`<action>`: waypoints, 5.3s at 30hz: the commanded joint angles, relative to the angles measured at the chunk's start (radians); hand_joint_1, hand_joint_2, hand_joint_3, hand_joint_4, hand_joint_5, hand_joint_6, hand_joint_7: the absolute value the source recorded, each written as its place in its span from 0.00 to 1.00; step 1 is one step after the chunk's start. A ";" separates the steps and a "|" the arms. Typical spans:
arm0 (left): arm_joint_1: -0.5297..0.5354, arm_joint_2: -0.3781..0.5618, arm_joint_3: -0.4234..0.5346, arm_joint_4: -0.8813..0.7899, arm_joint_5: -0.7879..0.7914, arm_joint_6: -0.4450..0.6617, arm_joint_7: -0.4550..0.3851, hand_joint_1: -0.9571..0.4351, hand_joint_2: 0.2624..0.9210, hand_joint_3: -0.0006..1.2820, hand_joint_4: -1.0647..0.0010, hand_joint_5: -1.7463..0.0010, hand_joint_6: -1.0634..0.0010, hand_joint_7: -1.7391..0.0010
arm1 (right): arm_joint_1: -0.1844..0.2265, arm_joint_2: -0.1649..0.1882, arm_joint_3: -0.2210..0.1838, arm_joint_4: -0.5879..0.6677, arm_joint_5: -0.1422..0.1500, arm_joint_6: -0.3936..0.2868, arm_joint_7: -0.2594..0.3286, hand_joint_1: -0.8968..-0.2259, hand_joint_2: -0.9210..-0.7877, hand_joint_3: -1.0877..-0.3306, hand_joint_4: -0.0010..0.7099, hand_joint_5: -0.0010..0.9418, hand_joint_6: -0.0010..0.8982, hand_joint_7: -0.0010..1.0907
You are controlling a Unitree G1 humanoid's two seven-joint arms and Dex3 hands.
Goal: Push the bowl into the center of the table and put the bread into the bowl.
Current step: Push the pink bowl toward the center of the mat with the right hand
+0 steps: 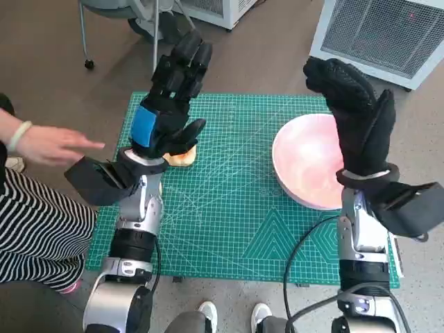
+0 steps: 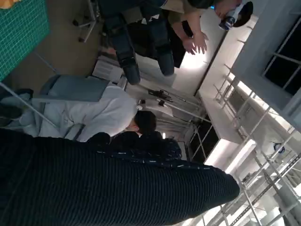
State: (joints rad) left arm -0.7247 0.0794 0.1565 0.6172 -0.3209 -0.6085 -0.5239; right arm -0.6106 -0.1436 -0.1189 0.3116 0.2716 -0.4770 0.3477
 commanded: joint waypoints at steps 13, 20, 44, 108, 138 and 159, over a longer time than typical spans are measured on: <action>0.017 -0.003 0.001 -0.014 -0.003 0.002 -0.001 0.16 1.00 0.28 0.93 1.00 1.00 0.81 | 0.017 0.004 -0.003 -0.001 0.002 0.016 0.005 0.29 0.00 0.54 0.21 0.00 0.04 0.42; 0.021 -0.003 0.000 -0.014 0.002 0.000 0.002 0.16 1.00 0.28 0.93 1.00 1.00 0.81 | 0.025 -0.012 -0.017 0.012 0.012 0.008 0.020 0.29 0.00 0.55 0.22 0.00 0.05 0.42; 0.014 -0.008 0.018 0.024 -0.006 -0.015 -0.005 0.17 1.00 0.27 0.93 1.00 1.00 0.81 | -0.025 -0.230 -0.267 0.560 -0.011 -0.116 -0.148 0.32 0.00 0.36 0.15 0.00 0.00 0.37; 0.052 0.041 0.029 0.004 -0.005 -0.005 -0.011 0.17 1.00 0.26 0.97 1.00 1.00 0.82 | -0.103 -0.146 -0.269 0.973 -0.055 0.031 -0.185 0.36 0.00 0.34 0.12 0.01 0.05 0.25; 0.056 0.040 0.023 -0.002 0.003 0.001 -0.005 0.17 1.00 0.26 0.97 1.00 1.00 0.82 | -0.151 -0.049 -0.167 0.951 -0.114 0.030 -0.153 0.33 0.00 0.34 0.14 0.01 0.08 0.22; 0.061 0.042 0.023 -0.005 0.003 -0.001 -0.005 0.17 1.00 0.26 0.97 1.00 1.00 0.82 | -0.187 0.028 -0.148 0.945 -0.126 0.023 -0.142 0.39 0.00 0.31 0.13 0.00 0.08 0.20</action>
State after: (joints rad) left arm -0.6745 0.1150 0.1761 0.6176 -0.3204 -0.6087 -0.5316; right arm -0.8065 -0.1267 -0.2703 1.2517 0.1525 -0.4635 0.2095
